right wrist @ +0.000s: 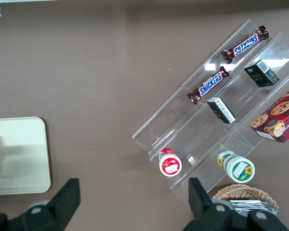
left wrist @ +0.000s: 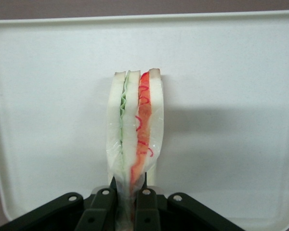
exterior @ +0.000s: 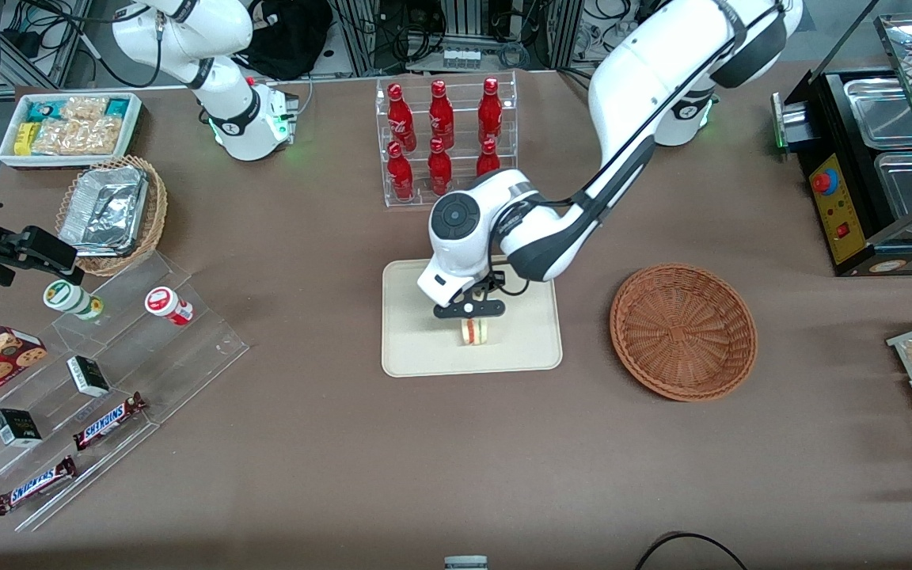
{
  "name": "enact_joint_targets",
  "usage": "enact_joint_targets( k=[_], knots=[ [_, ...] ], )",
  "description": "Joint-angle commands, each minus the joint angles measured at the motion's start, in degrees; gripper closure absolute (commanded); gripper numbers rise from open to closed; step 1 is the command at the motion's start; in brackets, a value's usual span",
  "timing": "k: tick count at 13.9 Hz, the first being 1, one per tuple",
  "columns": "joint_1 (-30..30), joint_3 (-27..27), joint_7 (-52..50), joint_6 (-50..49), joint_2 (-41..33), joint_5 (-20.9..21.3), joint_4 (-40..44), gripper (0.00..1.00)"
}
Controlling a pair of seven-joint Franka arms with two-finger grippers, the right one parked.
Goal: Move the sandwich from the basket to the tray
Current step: 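Lower the sandwich upright onto the tray and open the left gripper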
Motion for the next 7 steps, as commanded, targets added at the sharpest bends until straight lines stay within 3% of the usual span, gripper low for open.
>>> enact_joint_targets(
  k=[1, 3, 5, 7],
  knots=[
    [-0.9, 0.6, -0.6, 0.2, 1.0, 0.9, 2.1, 0.92],
    [-0.9, 0.4, -0.6, 0.2, 0.8, 0.4, 2.2, 0.89],
    [-0.9, 0.4, -0.6, 0.4, 1.5, 0.4, 2.1, 0.66],
    [-0.9, 0.4, -0.6, 0.5, 2.1, 0.4, 2.1, 0.66]
  ],
)
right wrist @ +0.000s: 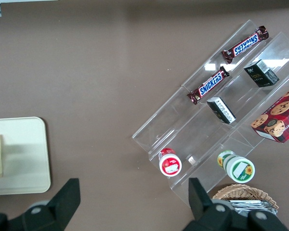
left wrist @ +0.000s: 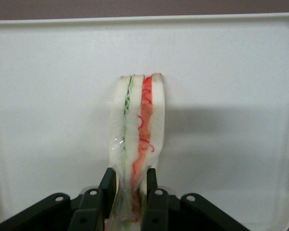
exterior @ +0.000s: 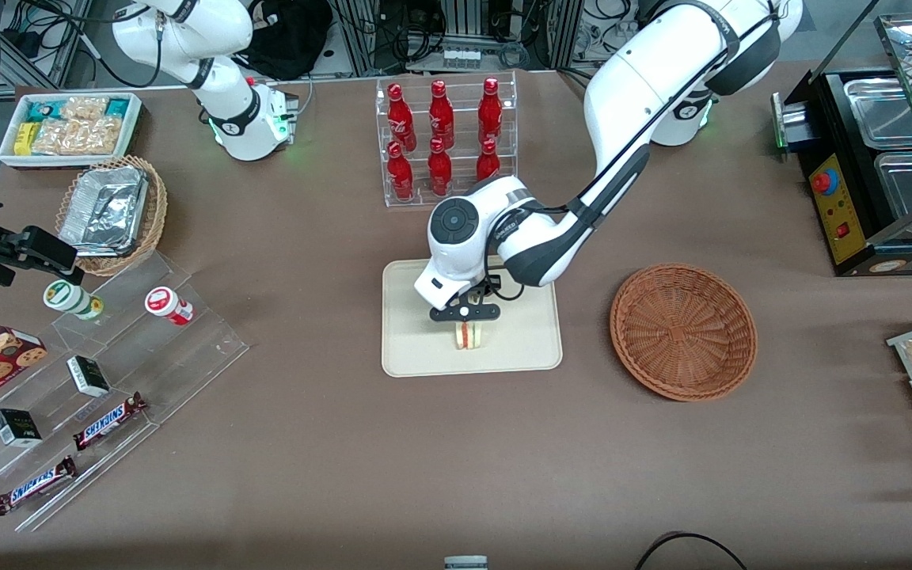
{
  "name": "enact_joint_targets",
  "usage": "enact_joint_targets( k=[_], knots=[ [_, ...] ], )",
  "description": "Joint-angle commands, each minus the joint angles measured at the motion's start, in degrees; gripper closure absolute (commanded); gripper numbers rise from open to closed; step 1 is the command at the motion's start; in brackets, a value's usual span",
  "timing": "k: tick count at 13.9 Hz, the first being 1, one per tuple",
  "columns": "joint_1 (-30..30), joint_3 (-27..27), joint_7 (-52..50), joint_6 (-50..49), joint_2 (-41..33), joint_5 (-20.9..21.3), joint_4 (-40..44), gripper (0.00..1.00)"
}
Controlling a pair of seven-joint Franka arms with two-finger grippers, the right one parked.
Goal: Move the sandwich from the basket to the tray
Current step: 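Lower the sandwich upright onto the tray and open the left gripper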
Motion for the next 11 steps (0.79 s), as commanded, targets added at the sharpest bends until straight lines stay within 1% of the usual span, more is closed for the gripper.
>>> enact_joint_targets(
  k=[1, 2, 3, 5, 7, 8, 11],
  knots=[
    [-0.8, 0.4, -0.7, 0.4, 1.7, 0.4, 1.4, 0.54],
    [-0.8, 0.4, -0.9, 0.8, 1.7, 0.4, 1.4, 0.17],
    [-0.8, 0.5, -1.2, 0.9, 1.1, 0.4, 1.4, 0.0],
    [-0.3, 0.2, -1.3, 0.5, -0.7, 0.0, 1.5, 0.0],
    [-0.3, 0.3, -1.4, 0.0, -3.2, -2.8, 1.4, 0.0],
    [-0.2, 0.3, -1.4, -0.9, -4.8, -3.3, 1.4, 0.0],
    [1.3, 0.4, -1.5, -6.2, -10.8, -3.9, 1.3, 0.0]
  ],
)
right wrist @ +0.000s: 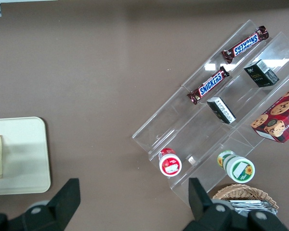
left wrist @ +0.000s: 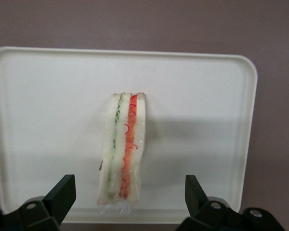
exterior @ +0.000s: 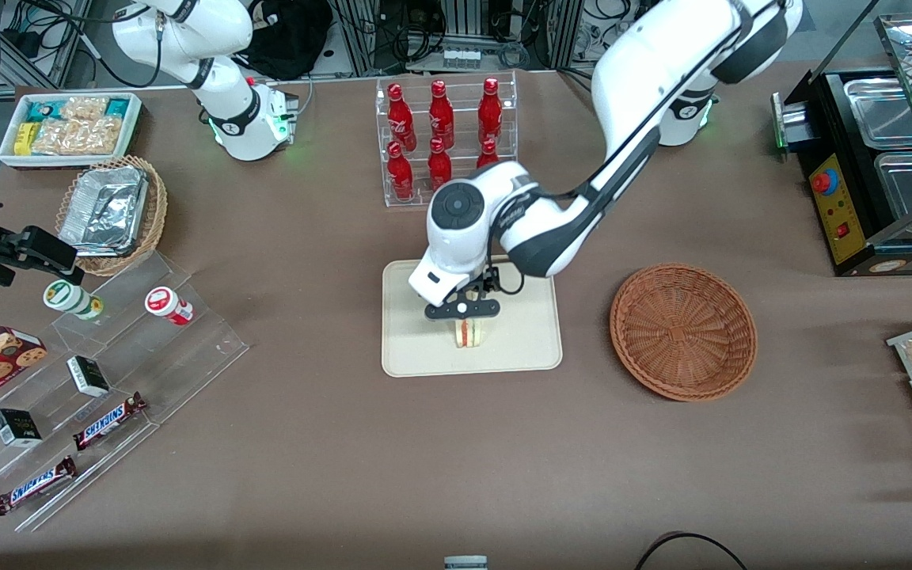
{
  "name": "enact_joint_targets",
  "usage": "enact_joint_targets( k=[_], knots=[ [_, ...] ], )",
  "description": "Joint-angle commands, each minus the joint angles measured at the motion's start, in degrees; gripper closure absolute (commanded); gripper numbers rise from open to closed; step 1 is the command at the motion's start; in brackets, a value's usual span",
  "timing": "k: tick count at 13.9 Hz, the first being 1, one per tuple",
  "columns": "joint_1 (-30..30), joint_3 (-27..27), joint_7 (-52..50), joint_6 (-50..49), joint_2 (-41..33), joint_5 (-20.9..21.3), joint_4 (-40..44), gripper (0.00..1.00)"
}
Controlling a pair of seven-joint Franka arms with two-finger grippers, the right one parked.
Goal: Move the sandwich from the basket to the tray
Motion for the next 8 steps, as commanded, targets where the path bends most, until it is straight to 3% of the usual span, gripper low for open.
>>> enact_joint_targets(
  k=[1, 8],
  knots=[
    [1.8, 0.5, -0.9, -6.0, -7.6, -1.9, -1.3, 0.0],
    [14.5, 0.4, 0.0, -24.6, -26.7, -4.2, -4.6, 0.0]
  ],
)
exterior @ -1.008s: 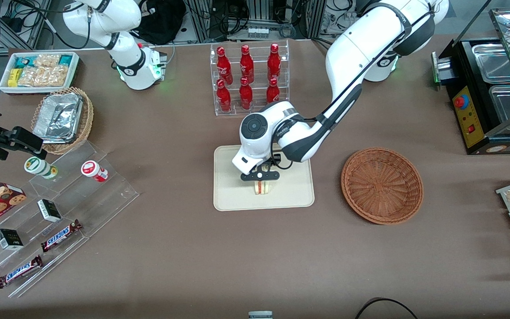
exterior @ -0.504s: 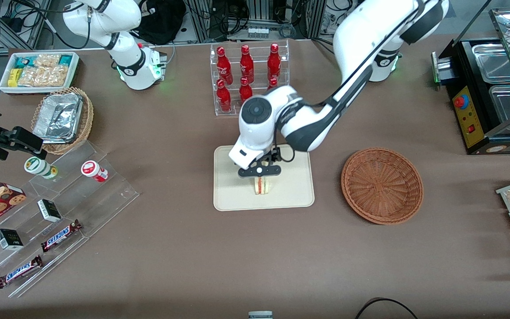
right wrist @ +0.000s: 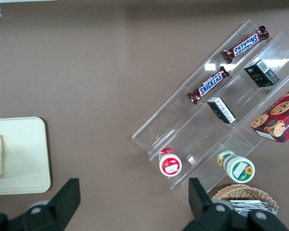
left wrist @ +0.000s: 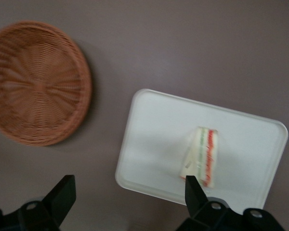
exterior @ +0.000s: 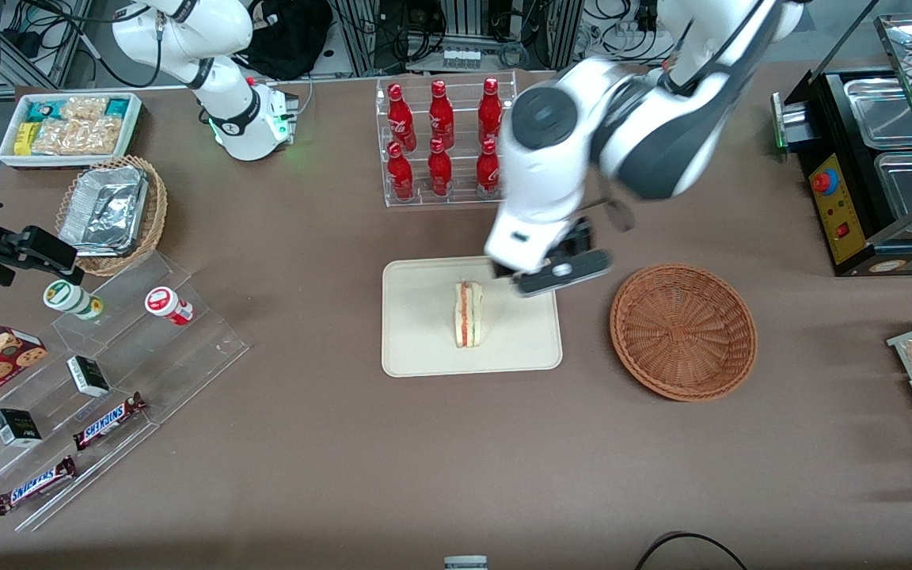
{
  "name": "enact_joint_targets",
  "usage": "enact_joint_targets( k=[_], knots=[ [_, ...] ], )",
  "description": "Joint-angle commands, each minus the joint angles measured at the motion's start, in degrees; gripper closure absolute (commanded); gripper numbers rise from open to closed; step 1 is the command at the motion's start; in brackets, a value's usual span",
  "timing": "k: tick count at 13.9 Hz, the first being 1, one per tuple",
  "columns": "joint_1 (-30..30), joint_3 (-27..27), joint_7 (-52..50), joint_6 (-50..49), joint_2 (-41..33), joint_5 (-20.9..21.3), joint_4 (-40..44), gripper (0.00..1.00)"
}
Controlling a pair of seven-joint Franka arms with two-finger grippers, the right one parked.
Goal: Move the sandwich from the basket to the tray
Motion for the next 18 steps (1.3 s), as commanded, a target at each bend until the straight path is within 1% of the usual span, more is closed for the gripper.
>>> enact_joint_targets(
  k=[1, 2, 4, 6, 7, 9, 10, 11, 12, 13, 14, 16, 17, 18],
  knots=[
    [5.6, 0.1, 3.4, -5.0, -8.3, -2.0, -4.5, 0.0],
    [8.2, 0.1, 5.6, -7.1, -10.7, -3.1, -5.7, 0.0],
    [13.0, 0.1, 9.8, -7.6, -15.1, -3.9, -8.5, 0.0],
    [18.2, 0.2, 17.8, -10.8, -18.4, -6.7, -9.3, 0.0],
    [20.4, 0.2, 21.5, -12.3, -19.4, -7.7, -9.3, 0.0],
    [23.3, 0.3, 26.0, -13.7, -20.8, -8.2, -9.2, 0.0],
    [24.8, 0.3, 28.6, -14.7, -21.3, -9.3, -9.2, 0.0],
    [26.7, 0.3, 32.8, -15.3, -22.1, -10.3, -9.2, 0.0],
    [28.3, 0.6, 36.9, -16.2, -22.5, -10.4, -9.2, 0.0],
    [27.8, 3.4, 40.3, -17.4, -22.6, -10.5, -8.8, 0.0],
    [25.9, 6.7, 43.2, -17.6, -23.1, -10.6, -8.8, 0.0],
    [20.8, 15.7, 49.4, -17.8, -23.7, -13.6, -8.8, 0.0],
    [18.8, 18.2, 50.3, -17.4, -23.8, -13.7, -8.7, 0.0],
    [18.4, 18.8, 50.6, -16.8, -23.6, -13.5, -8.1, 0.0]
  ],
)
